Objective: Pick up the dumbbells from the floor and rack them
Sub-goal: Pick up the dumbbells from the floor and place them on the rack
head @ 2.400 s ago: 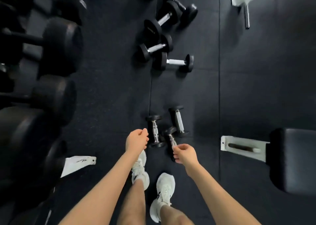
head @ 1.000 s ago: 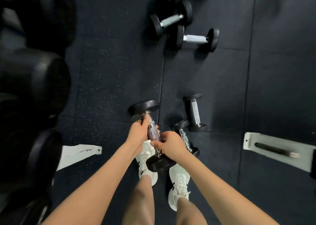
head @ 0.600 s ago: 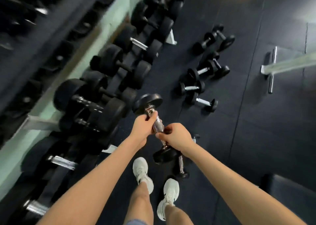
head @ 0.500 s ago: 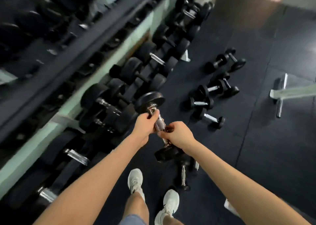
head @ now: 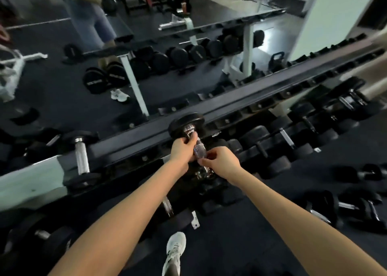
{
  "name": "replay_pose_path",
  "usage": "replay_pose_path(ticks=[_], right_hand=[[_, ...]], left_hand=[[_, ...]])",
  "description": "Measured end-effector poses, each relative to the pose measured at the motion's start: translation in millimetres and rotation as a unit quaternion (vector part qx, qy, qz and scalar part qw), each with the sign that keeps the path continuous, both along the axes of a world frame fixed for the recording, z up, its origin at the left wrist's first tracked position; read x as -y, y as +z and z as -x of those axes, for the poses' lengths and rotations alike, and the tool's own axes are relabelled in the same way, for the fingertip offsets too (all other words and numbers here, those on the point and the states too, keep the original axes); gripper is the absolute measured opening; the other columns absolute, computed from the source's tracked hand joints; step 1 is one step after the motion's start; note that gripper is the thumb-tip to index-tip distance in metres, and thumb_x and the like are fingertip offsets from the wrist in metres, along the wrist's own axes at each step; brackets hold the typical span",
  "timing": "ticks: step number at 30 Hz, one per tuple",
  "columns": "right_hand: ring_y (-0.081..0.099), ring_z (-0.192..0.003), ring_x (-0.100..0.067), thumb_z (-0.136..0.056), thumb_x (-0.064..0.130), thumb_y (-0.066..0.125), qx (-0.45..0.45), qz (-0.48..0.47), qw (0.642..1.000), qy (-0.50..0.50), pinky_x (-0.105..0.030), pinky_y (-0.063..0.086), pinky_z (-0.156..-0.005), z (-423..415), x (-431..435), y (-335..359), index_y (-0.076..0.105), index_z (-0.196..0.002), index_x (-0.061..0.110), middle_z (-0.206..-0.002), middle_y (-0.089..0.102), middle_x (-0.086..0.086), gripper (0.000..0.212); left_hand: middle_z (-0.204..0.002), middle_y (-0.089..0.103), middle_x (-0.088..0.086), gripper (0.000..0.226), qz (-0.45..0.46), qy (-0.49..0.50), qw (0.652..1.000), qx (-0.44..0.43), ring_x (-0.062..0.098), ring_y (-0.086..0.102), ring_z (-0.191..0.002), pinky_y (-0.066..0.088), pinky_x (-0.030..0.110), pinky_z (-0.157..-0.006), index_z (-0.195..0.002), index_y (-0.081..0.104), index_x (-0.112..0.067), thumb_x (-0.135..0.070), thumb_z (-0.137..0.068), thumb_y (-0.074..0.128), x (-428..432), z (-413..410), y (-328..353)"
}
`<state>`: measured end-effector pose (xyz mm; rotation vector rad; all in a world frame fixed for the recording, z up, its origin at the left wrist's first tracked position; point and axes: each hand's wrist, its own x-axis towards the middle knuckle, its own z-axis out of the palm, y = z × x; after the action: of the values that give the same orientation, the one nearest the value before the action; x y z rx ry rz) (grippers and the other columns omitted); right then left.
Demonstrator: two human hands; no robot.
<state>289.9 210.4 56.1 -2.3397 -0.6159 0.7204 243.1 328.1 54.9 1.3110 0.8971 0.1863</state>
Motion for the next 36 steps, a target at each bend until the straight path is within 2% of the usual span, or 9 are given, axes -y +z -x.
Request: replay_pose_path(ticks=[5, 11, 14, 19, 22, 25, 29, 33, 36], right_hand=[[0.068, -0.082, -0.022, -0.083, 0.042, 0.066, -0.013, 0.016, 0.999, 0.050, -0.033, 0.051, -0.072, -5, -118, -20, 0.071, -0.090, 0.012, -0.087, 0.073, -0.005, 0.032], [0.056, -0.072, -0.019, -0.082, 0.044, 0.065, -0.037, 0.054, 0.995, 0.081, -0.027, 0.036, -0.057, -7, -239, -62, 0.058, -0.072, 0.019, -0.069, 0.058, 0.004, 0.028], [0.054, -0.070, -0.017, -0.083, 0.044, 0.064, -0.056, 0.060, 0.993, 0.079, -0.025, 0.030, -0.050, -8, -273, -84, 0.047, -0.062, 0.024, -0.059, 0.049, 0.009, 0.033], [0.053, -0.073, -0.017, -0.085, 0.041, 0.062, -0.074, 0.084, 0.990, 0.091, -0.028, 0.034, -0.063, -15, -313, -113, 0.044, -0.062, 0.027, -0.071, 0.056, 0.007, 0.033], [0.055, -0.074, -0.017, -0.086, 0.041, 0.062, -0.079, 0.092, 0.988, 0.091, -0.028, 0.037, -0.062, -17, -323, -124, 0.053, -0.075, 0.024, -0.075, 0.059, 0.007, 0.022], [0.054, -0.073, -0.016, -0.086, 0.040, 0.062, -0.080, 0.091, 0.989, 0.088, -0.025, 0.033, -0.054, -16, -325, -132, 0.054, -0.080, 0.023, -0.070, 0.055, 0.010, 0.019], [0.054, -0.074, -0.015, -0.086, 0.039, 0.062, -0.083, 0.089, 0.989, 0.083, -0.024, 0.033, -0.055, -16, -324, -134, 0.056, -0.086, 0.024, -0.077, 0.058, 0.009, 0.016], [0.055, -0.077, -0.016, -0.086, 0.041, 0.063, -0.080, 0.088, 0.990, 0.081, -0.028, 0.038, -0.065, -14, -323, -132, 0.061, -0.096, 0.018, -0.083, 0.061, 0.006, 0.025], [0.060, -0.085, -0.018, -0.085, 0.044, 0.063, -0.070, 0.094, 0.990, 0.083, -0.030, 0.045, -0.071, -12, -323, -130, 0.062, -0.104, 0.016, -0.094, 0.067, 0.000, 0.034]], left_hand=[[-0.106, 0.069, 0.016, 0.017, -0.008, 0.058, 0.998, -0.026, 0.031, 0.066, -0.099, 0.052, 0.050, -0.093, -0.084, 0.061, -0.021, -0.034, -0.092, 0.054, -111, 5, -21], [-0.095, 0.068, 0.011, 0.023, -0.011, 0.109, 0.990, -0.087, 0.032, 0.065, -0.098, 0.051, 0.051, -0.094, -0.077, 0.060, -0.021, -0.038, -0.092, 0.053, -224, 4, -62], [-0.100, 0.070, 0.017, 0.027, -0.011, 0.103, 0.989, -0.104, 0.034, 0.065, -0.098, 0.050, 0.051, -0.094, -0.075, 0.062, -0.019, -0.037, -0.092, 0.052, -257, 1, -81], [-0.102, 0.069, 0.018, 0.024, 0.012, 0.113, 0.986, -0.119, 0.032, 0.065, -0.099, 0.049, 0.050, -0.097, -0.080, 0.063, -0.016, -0.034, -0.093, 0.053, -298, -4, -115], [-0.101, 0.069, 0.018, 0.024, 0.025, 0.118, 0.985, -0.122, 0.033, 0.065, -0.100, 0.049, 0.050, -0.097, -0.079, 0.063, -0.015, -0.032, -0.093, 0.053, -307, -6, -125], [-0.098, 0.069, 0.017, 0.023, 0.025, 0.110, 0.985, -0.128, 0.033, 0.066, -0.099, 0.050, 0.049, -0.095, -0.082, 0.063, -0.012, -0.030, -0.093, 0.054, -308, -7, -131], [-0.097, 0.069, 0.015, 0.022, 0.033, 0.113, 0.985, -0.125, 0.034, 0.066, -0.100, 0.051, 0.048, -0.095, -0.076, 0.063, -0.017, -0.028, -0.093, 0.054, -307, -6, -132], [-0.100, 0.071, 0.014, 0.023, 0.025, 0.100, 0.987, -0.127, 0.031, 0.067, -0.098, 0.050, 0.050, -0.095, -0.079, 0.065, -0.018, -0.036, -0.090, 0.056, -310, -2, -140], [-0.103, 0.067, 0.010, 0.028, 0.010, 0.091, 0.985, -0.146, 0.028, 0.063, -0.102, 0.049, 0.047, -0.097, -0.094, 0.064, -0.010, -0.036, -0.092, 0.052, -308, -4, -132]])
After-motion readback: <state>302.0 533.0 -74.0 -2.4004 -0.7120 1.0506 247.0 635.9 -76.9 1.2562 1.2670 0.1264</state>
